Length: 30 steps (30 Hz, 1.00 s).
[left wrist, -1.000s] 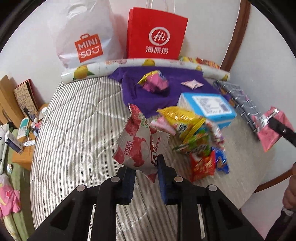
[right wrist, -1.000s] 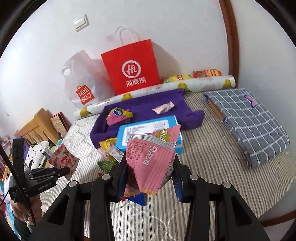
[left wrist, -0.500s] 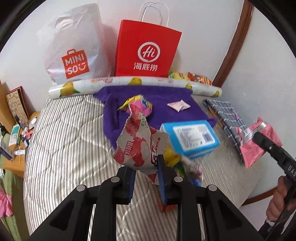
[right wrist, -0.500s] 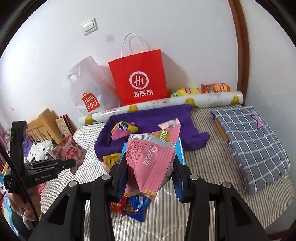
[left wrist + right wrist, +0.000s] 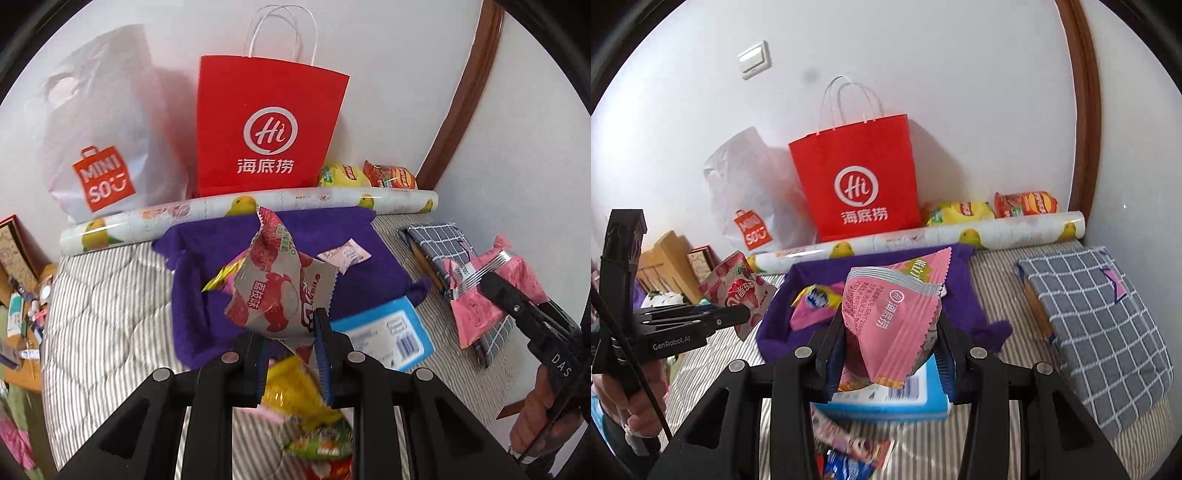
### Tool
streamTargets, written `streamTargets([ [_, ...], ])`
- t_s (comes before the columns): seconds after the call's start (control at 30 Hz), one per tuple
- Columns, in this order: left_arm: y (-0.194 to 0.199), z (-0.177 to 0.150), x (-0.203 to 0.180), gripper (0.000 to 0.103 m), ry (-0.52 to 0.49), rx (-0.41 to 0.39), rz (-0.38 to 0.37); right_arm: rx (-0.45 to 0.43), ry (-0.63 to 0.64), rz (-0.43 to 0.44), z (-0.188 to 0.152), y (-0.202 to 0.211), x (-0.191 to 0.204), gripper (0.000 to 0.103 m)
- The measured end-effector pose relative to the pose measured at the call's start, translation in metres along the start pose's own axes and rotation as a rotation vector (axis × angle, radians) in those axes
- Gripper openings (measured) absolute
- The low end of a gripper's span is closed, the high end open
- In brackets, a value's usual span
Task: Organize snacks
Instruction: 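Carry the pink bag and strawberry bag over the purple towel with both tools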
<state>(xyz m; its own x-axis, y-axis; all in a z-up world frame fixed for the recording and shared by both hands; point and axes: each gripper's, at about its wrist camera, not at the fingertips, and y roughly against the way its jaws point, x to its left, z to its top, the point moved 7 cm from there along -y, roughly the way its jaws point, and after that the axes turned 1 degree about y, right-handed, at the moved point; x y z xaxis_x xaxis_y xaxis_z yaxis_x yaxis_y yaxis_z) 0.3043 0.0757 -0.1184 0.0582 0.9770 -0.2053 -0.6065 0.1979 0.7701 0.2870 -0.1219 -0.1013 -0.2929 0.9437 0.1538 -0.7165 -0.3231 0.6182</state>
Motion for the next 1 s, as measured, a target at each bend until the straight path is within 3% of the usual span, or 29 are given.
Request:
streamTargets([
  [0.57,-0.05,0.061,0.01,0.021,0.011,0.009,0.019,0.013,-0.015,-0.013,0.037,-0.079,-0.013,0.042],
  [1.0,-0.09,0.06,0.026,0.021,0.043,0.06,0.037,0.081,0.006,0.006,0.043,-0.139,-0.006,0.042],
])
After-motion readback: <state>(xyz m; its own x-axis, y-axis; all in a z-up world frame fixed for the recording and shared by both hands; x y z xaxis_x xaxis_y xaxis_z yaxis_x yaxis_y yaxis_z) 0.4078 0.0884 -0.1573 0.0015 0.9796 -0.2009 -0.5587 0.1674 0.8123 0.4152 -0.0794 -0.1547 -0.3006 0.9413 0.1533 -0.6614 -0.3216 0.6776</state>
